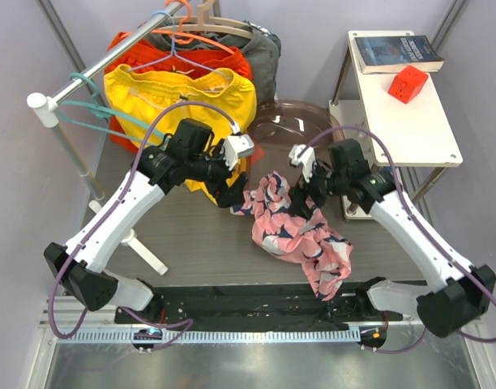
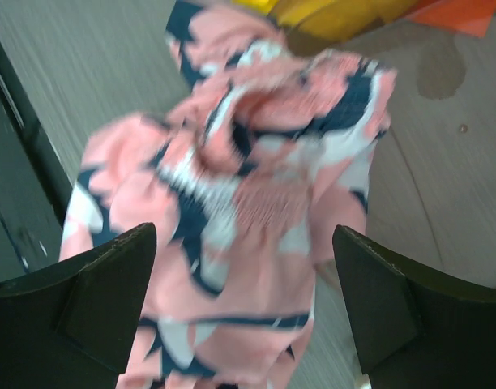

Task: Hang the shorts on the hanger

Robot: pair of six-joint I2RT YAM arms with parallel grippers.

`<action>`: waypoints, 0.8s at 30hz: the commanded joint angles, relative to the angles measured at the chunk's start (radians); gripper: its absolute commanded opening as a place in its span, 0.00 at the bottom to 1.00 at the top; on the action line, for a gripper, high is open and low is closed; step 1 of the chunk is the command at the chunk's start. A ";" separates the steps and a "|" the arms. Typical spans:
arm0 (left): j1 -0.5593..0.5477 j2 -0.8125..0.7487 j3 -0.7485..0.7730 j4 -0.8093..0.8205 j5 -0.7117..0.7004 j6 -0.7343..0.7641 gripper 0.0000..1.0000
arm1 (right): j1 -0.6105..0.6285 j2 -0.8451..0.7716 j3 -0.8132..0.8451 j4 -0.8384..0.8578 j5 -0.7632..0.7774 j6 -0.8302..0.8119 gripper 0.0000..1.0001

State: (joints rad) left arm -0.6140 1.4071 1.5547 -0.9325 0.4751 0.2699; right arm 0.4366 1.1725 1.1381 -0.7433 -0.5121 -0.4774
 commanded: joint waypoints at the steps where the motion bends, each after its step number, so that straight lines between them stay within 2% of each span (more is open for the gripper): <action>1: 0.000 -0.003 0.025 0.049 -0.021 -0.038 0.89 | 0.008 0.091 0.104 0.180 -0.080 0.221 0.95; 9: 0.002 -0.013 0.007 0.066 -0.061 -0.047 0.91 | 0.060 0.193 0.153 0.130 -0.124 0.188 0.91; 14: 0.017 -0.014 -0.013 0.113 -0.095 -0.110 0.91 | 0.126 0.228 0.121 0.124 -0.048 0.135 0.87; 17: 0.052 -0.007 0.004 0.127 -0.072 -0.152 0.91 | 0.122 0.263 0.170 0.104 0.017 0.148 0.56; 18: 0.059 0.000 0.011 0.121 -0.058 -0.153 0.91 | 0.120 0.265 0.193 0.091 0.024 0.151 0.39; 20: 0.072 0.003 0.031 0.110 -0.053 -0.153 0.90 | 0.120 0.244 0.250 0.067 0.030 0.142 0.21; 21: 0.074 0.001 0.033 0.110 -0.049 -0.153 0.90 | 0.120 0.230 0.262 0.064 0.040 0.135 0.01; 24: 0.076 -0.010 0.022 0.121 -0.018 -0.136 0.89 | 0.120 0.171 0.302 0.041 0.073 0.112 0.01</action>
State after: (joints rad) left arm -0.5419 1.4086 1.5486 -0.8558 0.4084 0.1390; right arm 0.5583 1.4441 1.3319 -0.6930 -0.4877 -0.3355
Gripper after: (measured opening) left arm 0.897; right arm 0.027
